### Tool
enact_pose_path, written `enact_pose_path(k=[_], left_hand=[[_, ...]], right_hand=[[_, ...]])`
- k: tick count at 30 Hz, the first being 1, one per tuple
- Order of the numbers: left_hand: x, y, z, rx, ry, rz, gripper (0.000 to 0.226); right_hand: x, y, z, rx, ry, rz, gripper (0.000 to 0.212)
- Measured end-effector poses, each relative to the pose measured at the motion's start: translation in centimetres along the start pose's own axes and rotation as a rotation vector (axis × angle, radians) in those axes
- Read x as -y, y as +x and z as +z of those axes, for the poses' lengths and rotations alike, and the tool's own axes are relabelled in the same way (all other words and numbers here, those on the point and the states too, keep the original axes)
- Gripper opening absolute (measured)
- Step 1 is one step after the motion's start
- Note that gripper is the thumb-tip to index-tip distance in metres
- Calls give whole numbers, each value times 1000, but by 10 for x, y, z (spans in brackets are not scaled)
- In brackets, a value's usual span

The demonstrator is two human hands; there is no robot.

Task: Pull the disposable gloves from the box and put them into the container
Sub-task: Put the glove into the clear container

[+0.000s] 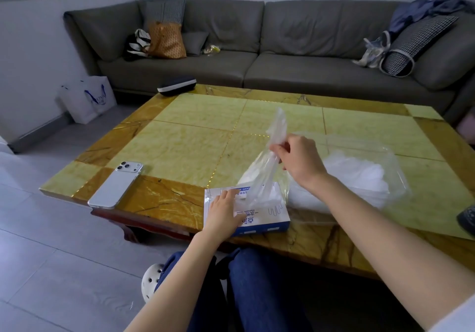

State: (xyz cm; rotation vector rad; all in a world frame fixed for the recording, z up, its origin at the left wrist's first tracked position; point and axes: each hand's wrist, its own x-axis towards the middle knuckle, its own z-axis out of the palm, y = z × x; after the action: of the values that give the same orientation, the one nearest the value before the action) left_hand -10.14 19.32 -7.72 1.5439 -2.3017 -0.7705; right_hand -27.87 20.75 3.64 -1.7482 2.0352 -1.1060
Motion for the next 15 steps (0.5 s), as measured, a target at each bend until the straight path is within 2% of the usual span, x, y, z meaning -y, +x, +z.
enact_pose_path(k=[2,4,6,8,11,12,13,15], left_hand=[[-5,3,-12,16,-75,-14,52],[-16,6,-29,-104,-133,-27,39],[-34,6,-47,-195,-293,-39,36],[-53,6,-60,-139,-516,2,26],[-75,6,-69,81,-582,72,63],[-80,6,-70,135,-570,79,68],[-85,7,-71,162,-554,84,65],[-91,11,-69,142,-510,120,41]], right_hand=[[-1,2,-14,22,-19,11,26],[-4,0,-23,59,-28,40,30],[-7,-5,-27,98,-37,62,33],[-10,-10,-27,136,-52,75,35],[-10,-17,-26,199,-120,57,35],[-9,-20,-26,213,-153,40,34],[-8,-22,-25,218,-193,18,34],[-8,-26,-25,220,-249,-19,38]])
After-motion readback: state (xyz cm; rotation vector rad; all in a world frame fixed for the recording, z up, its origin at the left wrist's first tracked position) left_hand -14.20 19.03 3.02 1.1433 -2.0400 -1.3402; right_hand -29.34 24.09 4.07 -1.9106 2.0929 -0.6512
